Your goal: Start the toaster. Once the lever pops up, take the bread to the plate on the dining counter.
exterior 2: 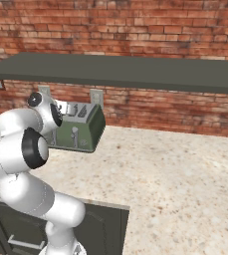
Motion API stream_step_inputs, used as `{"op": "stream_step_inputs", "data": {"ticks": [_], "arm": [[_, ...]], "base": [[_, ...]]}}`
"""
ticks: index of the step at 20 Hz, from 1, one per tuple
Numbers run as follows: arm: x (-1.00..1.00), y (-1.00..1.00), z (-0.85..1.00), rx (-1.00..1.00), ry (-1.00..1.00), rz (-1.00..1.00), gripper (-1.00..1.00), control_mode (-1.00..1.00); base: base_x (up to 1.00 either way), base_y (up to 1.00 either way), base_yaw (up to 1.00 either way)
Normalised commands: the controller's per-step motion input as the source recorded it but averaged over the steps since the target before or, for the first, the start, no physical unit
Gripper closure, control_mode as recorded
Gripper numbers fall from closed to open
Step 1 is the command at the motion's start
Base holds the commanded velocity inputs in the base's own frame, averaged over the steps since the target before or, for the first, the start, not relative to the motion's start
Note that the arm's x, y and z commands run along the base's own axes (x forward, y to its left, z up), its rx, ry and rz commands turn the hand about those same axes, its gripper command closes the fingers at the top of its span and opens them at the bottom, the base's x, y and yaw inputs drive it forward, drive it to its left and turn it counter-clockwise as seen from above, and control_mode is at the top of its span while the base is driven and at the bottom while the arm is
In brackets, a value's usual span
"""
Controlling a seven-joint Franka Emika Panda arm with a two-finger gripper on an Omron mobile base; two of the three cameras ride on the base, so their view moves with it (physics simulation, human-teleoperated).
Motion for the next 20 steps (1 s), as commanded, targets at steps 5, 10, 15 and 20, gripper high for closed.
{"op": "stream_step_inputs", "data": {"ticks": [5, 10, 15, 20], "arm": [[0.00, 0.00, 0.00, 0.00, 0.00, 0.00, -1.00, -1.00], [0.00, 0.00, 0.00, 0.00, 0.00, 0.00, -1.00, -1.00], [0.00, 0.00, 0.00, 0.00, 0.00, 0.00, -1.00, -1.00], [0.00, 0.00, 0.00, 0.00, 0.00, 0.00, -1.00, -1.00]], "base": [[0.00, 0.00, 0.00], [0.00, 0.00, 0.00], [0.00, 0.00, 0.00], [0.00, 0.00, 0.00]]}}
